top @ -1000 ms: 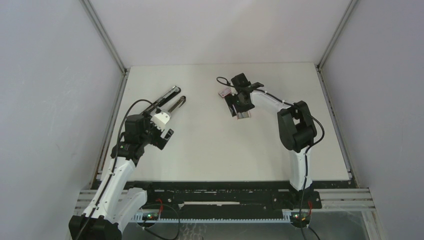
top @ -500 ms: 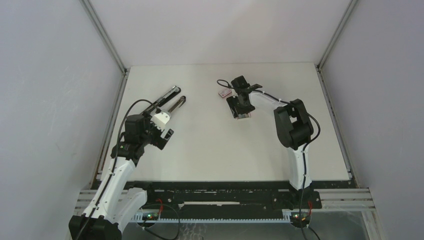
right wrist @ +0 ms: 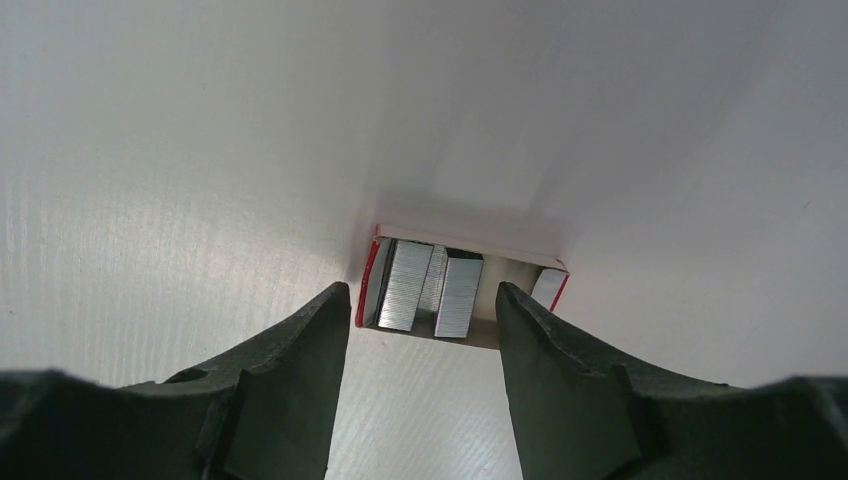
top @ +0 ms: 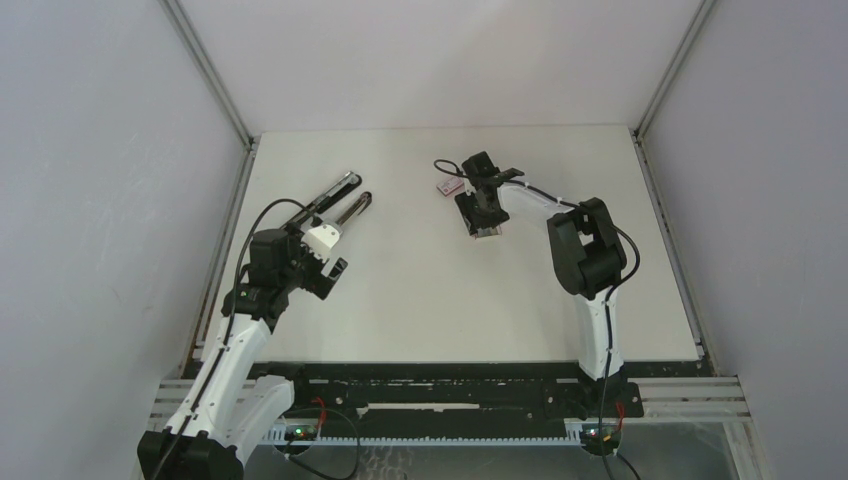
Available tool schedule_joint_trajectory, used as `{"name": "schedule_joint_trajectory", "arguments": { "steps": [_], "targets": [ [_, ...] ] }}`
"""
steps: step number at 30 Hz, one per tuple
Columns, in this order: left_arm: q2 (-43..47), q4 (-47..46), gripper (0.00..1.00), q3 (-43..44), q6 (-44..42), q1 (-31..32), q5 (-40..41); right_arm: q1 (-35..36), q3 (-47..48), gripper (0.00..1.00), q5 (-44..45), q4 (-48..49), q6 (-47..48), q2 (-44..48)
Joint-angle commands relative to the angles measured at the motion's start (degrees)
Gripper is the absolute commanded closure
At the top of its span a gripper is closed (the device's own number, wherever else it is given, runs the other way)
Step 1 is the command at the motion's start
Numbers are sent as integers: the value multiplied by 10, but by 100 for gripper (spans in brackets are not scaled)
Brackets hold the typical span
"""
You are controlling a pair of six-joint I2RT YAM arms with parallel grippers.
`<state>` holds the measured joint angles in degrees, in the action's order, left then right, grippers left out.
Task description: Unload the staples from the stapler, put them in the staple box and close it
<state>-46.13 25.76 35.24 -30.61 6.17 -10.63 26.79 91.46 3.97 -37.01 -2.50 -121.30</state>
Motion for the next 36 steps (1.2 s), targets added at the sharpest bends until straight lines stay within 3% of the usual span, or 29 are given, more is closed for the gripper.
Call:
{"name": "schedule_joint_trajectory", "arguments": {
  "steps": [1, 20, 34, 36],
  "targets": [
    [6, -20, 0, -14, -8, -3, 2, 2, 4, 45, 4, 14, -6, -6],
    [8, -20, 0, -15, -9, -3, 1, 1, 4, 62, 0, 11, -7, -4],
    [6, -20, 0, -14, -9, -3, 3, 2, 3, 63, 2, 12, -7, 2],
    [6, -20, 0, -14, -9, -3, 1, 1, 5, 59, -1, 11, -7, 3]
  ]
}}
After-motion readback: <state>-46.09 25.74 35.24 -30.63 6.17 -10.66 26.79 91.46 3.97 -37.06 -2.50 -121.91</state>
